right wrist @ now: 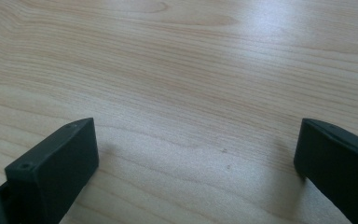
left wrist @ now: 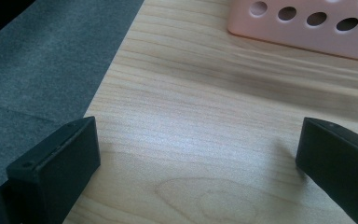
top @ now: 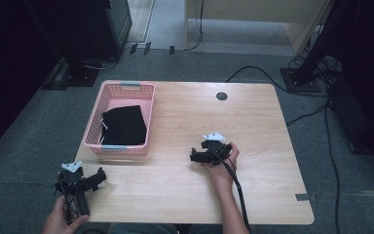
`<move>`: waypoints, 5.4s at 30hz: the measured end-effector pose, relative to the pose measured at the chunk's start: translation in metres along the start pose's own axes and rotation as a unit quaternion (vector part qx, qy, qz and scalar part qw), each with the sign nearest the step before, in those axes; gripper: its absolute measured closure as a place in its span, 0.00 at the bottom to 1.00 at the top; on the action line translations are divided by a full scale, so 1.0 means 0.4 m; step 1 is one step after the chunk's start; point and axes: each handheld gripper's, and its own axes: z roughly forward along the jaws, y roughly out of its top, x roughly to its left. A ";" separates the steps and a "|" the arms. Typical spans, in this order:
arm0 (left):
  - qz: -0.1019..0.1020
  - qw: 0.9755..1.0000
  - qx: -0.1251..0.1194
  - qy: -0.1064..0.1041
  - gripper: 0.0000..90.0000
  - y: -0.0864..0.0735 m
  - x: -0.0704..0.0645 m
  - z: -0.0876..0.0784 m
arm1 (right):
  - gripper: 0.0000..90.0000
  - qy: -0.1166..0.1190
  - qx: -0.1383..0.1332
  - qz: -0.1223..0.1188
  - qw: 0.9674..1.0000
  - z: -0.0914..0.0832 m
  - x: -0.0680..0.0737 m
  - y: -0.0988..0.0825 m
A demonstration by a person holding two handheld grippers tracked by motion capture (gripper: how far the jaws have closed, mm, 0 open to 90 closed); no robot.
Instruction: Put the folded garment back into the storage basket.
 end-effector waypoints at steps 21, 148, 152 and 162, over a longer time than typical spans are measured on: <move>0.000 1.000 0.000 0.000 0.00 0.000 0.000 0.000 | 0.00 -0.011 0.000 0.012 1.000 -0.020 -0.033 -0.019; -0.001 1.000 0.000 0.001 0.00 0.000 0.000 0.000 | 0.00 -0.097 -0.002 0.098 0.990 -0.150 -0.274 -0.142; -0.001 1.000 0.000 0.001 0.00 0.000 0.000 -0.001 | 0.00 -0.100 -0.001 0.102 0.990 -0.153 -0.280 -0.145; 0.000 1.000 0.000 0.001 0.00 0.000 0.000 -0.001 | 0.00 -0.106 -0.002 0.106 0.989 -0.160 -0.295 -0.152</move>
